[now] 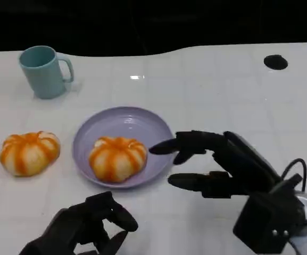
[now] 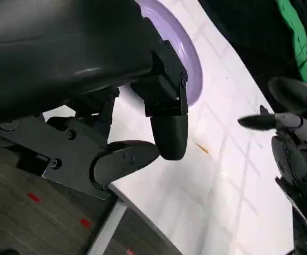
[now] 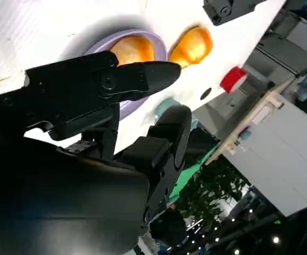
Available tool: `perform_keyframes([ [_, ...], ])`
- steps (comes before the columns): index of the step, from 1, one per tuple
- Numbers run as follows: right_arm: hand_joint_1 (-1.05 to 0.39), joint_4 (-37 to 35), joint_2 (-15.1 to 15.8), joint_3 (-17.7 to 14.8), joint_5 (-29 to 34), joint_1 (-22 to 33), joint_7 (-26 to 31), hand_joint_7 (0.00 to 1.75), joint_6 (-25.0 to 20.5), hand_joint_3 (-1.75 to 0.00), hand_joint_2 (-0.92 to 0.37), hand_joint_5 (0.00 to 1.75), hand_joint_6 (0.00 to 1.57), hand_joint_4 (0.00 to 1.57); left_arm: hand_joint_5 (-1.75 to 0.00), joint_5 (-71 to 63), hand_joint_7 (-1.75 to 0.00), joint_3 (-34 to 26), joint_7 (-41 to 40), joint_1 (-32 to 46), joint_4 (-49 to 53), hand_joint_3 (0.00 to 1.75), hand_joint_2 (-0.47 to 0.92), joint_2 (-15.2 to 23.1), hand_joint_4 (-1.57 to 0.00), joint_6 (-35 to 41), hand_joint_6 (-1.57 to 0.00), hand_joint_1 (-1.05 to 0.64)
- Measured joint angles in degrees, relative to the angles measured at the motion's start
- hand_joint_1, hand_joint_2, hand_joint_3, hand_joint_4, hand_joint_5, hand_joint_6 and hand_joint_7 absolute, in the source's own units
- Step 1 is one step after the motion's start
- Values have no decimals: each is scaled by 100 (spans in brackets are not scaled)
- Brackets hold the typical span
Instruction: Grasp the bread from the table and place it into the plate.
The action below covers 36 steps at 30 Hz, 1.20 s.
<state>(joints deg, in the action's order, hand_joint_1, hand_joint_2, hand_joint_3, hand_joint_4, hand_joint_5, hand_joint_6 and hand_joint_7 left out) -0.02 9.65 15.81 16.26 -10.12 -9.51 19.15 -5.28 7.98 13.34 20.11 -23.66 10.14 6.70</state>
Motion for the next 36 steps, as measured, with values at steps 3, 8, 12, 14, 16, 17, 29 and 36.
perform_keyframes([
  [3, -26, 145, 64, -98, -110, 256, -6, 88, 143, -22, -86, 146, 72, 70, -175, 0, -129, -7, 0, 8, -11, 76, 76, 9, -62, 6, -61, -22],
  [8, -19, 274, 210, -348, -304, 687, -16, 115, 405, -96, -48, 161, 72, 74, -175, -3, -127, -3, 0, 16, -68, 71, 78, 17, -61, 17, -61, -21],
  [12, -12, 424, 409, -588, -437, 997, -60, 115, 575, -117, -39, 169, 82, 79, -175, -1, -126, -4, 0, 22, -71, 69, 79, 25, -60, 10, -61, -21],
  [14, -9, 533, 502, -710, -449, 1155, -79, 116, 593, -123, -36, 171, 86, 81, -175, 7, -126, -12, 1, 27, -74, 69, 79, 28, -60, 17, -61, -21],
  [16, -7, 586, 602, -810, -451, 1290, -85, 116, 655, -125, -36, 173, 88, 82, -175, 9, -125, -10, 1, 28, -103, 67, 80, 27, -60, 58, -61, -21],
  [17, -8, 594, 641, -868, -454, 1354, -98, 115, 675, -124, -36, 174, 89, 82, -175, 9, -125, -10, 1, 27, -124, 67, 80, 27, -60, 90, -62, -21],
  [29, -4, 1046, 1033, -1446, -276, 2082, -130, 114, 637, -126, -32, 175, 94, 91, -175, 13, -125, -25, 1, -3, -134, 64, 81, 29, -62, 151, -62, -20],
  [36, -5, 1044, 988, -1572, 158, 2311, 192, 119, 567, -128, -31, 175, 92, 91, -175, 22, -125, -65, 2, -31, -129, 64, 81, 40, -63, 151, -63, -19],
])
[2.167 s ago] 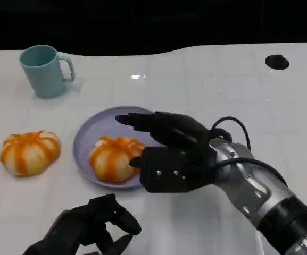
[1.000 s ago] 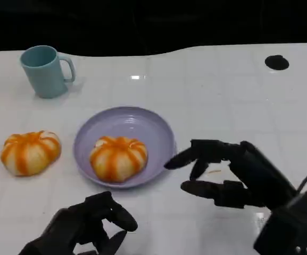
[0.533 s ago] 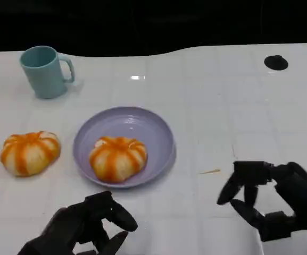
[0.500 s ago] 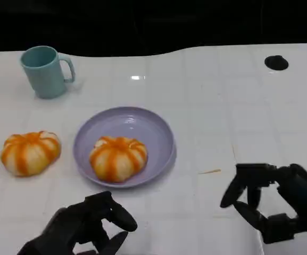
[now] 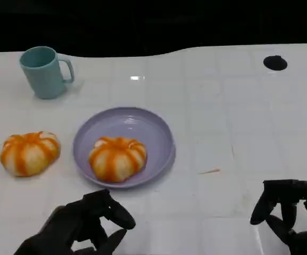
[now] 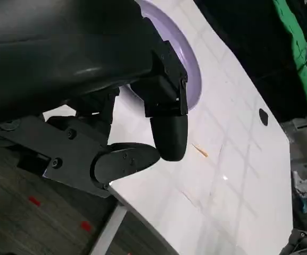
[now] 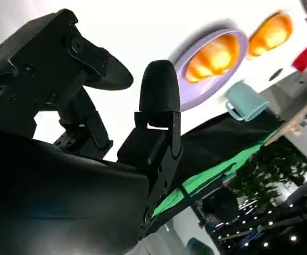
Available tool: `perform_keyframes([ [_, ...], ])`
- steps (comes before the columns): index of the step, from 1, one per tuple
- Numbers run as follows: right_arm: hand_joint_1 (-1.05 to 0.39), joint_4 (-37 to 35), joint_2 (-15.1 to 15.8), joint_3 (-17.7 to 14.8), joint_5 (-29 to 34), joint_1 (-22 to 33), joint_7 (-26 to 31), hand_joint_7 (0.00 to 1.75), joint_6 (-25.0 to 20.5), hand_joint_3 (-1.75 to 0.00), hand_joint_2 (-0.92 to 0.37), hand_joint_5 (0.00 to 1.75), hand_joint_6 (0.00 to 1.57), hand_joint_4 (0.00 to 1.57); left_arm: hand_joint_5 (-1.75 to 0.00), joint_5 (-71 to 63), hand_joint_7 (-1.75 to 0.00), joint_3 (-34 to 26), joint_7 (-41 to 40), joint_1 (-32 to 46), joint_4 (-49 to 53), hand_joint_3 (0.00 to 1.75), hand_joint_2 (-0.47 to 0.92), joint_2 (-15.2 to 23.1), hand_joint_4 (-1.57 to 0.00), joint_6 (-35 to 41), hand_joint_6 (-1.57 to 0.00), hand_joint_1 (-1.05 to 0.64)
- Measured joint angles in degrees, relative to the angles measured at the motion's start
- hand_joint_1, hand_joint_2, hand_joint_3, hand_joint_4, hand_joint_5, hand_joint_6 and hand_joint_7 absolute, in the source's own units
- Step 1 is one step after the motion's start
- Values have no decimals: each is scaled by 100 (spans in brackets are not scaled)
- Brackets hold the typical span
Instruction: Grasp the bread from the table and place it into the plate.
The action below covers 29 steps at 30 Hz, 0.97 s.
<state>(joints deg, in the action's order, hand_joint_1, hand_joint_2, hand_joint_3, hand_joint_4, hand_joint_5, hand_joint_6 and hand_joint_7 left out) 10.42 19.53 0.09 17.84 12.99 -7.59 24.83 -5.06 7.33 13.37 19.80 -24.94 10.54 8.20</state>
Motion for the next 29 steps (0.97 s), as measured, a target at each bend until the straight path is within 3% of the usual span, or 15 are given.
perform_keyframes([
  [7, -6, -171, -193, 19, 259, 42, 317, 122, -7, -127, -30, 175, 92, 90, -175, 118, -125, -59, 0, 0, 39, 63, 81, 2, -63, -28, -64, -20],
  [29, -6, -279, -272, 250, 426, -42, 487, 121, -11, -127, -26, 175, 91, 91, -175, 280, -125, -123, 4, 5, 117, 64, 80, 109, -62, -64, -65, -19],
])
